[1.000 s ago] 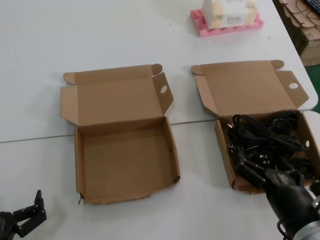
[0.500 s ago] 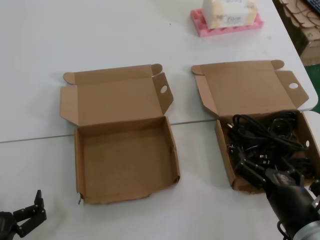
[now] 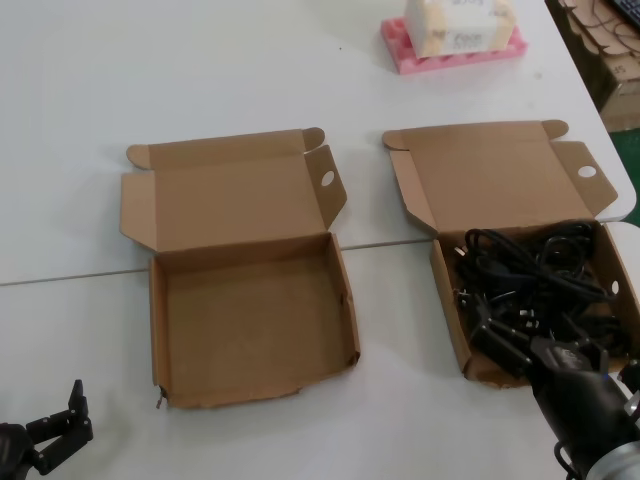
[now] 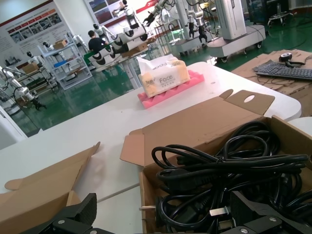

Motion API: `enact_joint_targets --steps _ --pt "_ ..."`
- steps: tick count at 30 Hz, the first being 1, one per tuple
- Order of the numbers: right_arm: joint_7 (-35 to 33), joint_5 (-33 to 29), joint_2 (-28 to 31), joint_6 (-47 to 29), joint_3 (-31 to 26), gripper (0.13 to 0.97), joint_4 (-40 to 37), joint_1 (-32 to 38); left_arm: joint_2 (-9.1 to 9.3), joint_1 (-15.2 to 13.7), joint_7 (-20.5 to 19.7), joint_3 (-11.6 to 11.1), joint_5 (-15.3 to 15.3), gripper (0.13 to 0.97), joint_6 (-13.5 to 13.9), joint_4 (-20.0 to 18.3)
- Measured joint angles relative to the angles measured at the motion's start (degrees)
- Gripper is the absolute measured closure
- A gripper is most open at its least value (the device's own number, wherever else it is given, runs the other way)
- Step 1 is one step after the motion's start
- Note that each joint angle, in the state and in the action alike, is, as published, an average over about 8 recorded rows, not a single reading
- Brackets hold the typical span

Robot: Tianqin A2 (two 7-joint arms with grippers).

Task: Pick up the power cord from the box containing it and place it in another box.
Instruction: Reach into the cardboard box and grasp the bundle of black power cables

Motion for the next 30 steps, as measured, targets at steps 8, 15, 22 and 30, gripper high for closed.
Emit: enact_joint_targets --steps 8,15,22,30 --pt "0.0 -1.1 0.8 -0.3 0.6 0.129 2.0 -0.5 0.0 0.0 0.0 0.0 0.0 0.147 0.0 0.0" --pt "0.0 -3.0 2.3 -4.0 4.3 0.129 7.4 -2.2 0.0 0.0 0.0 0.0 0.0 0.17 0.0 0.0" --pt "0.0 -4.0 3.7 -12.8 10.0 0.129 6.7 -0.6 0.0 0.0 0.0 0.0 0.0 0.231 0.0 0.0" --pt "0.0 -9.6 6.8 -26.0 13.8 0.129 -2.8 6.5 0.0 0.0 0.0 0.0 0.0 0.379 0.0 0.0"
